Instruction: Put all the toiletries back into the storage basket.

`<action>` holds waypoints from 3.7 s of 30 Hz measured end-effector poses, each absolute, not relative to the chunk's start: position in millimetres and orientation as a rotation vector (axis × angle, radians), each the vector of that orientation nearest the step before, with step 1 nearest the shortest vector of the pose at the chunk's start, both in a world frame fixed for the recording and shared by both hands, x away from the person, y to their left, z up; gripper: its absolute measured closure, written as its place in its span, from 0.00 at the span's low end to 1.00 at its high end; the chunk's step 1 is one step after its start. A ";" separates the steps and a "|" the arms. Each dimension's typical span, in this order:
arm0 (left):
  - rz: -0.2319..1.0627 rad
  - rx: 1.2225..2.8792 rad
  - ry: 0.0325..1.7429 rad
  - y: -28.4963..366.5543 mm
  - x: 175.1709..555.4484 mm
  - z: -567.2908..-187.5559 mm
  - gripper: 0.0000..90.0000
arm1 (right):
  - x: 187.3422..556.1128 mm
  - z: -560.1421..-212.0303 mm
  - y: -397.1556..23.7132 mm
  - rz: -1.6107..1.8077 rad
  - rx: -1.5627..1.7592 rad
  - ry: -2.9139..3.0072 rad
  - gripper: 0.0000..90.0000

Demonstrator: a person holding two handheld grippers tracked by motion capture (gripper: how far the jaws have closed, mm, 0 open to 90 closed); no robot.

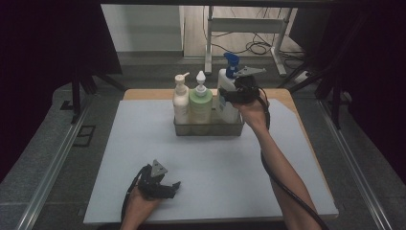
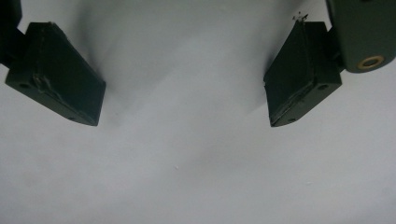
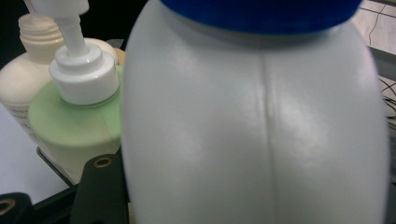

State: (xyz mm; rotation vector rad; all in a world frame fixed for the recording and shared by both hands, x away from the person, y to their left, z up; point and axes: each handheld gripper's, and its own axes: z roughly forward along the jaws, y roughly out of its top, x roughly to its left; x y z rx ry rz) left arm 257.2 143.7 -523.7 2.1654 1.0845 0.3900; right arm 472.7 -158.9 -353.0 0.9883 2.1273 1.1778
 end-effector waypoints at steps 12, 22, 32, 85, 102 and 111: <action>0.390 2.166 1.084 143.7 257.2 -523.7 0.13 | 473.6 -367.0 -157.6 1.168 1.012 2.156 0.43; 0.390 2.166 1.084 143.7 257.2 -523.7 0.13 | 472.9 -377.5 -158.0 1.153 1.035 2.173 0.43; 0.390 2.166 1.084 143.7 257.2 -523.7 0.13 | 473.5 -385.9 -155.5 1.122 1.043 2.186 0.43; 0.392 2.166 1.083 143.7 257.3 -523.7 0.13 | 471.5 -409.9 -181.3 1.154 1.112 2.268 0.16; 0.391 2.166 1.084 143.6 257.2 -523.6 0.13 | 449.0 -420.9 -208.6 1.157 1.104 2.359 0.43; 0.391 2.166 1.085 143.6 257.2 -523.6 0.13 | 448.8 -422.4 -226.7 1.121 1.138 2.360 0.62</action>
